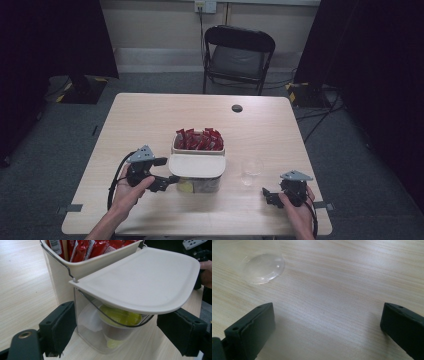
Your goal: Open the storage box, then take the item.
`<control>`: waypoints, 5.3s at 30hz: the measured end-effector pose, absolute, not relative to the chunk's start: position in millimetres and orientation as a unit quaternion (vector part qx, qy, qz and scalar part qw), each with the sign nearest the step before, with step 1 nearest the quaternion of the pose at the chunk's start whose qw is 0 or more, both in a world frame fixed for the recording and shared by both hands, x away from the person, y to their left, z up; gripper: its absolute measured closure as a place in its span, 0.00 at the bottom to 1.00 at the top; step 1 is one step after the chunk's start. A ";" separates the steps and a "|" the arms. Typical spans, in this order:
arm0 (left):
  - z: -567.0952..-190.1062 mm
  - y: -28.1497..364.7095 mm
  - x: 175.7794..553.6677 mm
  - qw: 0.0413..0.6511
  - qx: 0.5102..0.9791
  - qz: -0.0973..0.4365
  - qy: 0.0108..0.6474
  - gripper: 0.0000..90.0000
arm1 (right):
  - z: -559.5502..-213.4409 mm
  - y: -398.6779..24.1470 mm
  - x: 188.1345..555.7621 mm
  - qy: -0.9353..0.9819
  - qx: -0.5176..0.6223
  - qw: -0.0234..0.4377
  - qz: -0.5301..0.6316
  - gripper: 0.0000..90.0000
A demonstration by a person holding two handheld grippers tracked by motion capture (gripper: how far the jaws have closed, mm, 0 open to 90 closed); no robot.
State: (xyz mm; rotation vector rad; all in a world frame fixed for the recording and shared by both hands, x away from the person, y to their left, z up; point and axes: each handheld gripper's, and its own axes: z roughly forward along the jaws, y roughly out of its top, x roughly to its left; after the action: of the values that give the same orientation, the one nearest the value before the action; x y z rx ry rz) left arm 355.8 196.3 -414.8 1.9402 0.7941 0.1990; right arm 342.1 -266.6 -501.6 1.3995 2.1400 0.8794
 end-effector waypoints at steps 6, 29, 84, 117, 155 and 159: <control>-410.0 196.1 359.7 0.498 0.799 0.078 0.328 0.17 | -501.6 -266.6 342.1 0.773 0.505 0.217 0.317 0.00; -388.5 201.8 376.0 0.504 0.793 0.076 0.333 0.17 | -501.5 -266.7 342.2 0.773 0.505 0.217 0.317 0.00; -386.4 202.9 412.2 0.516 0.756 0.111 0.388 0.17 | -501.6 -267.0 343.1 0.775 0.502 0.214 0.319 0.00; -389.4 204.3 416.0 0.503 0.765 0.104 0.389 0.16 | -484.2 -263.6 334.5 0.777 0.478 0.198 0.360 0.16; -390.4 202.6 416.0 0.500 0.768 0.102 0.388 0.17 | -428.1 -235.7 310.7 0.778 0.399 0.149 0.462 0.36; -390.5 202.8 416.5 0.499 0.768 0.099 0.389 0.17 | -421.1 -227.3 311.5 0.778 0.392 0.157 0.466 0.38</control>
State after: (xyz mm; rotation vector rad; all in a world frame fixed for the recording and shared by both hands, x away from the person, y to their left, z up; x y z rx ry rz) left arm 416.5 202.8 -390.5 1.8578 0.9406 0.2396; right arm 311.5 -227.3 -421.1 1.1211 2.2270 1.3331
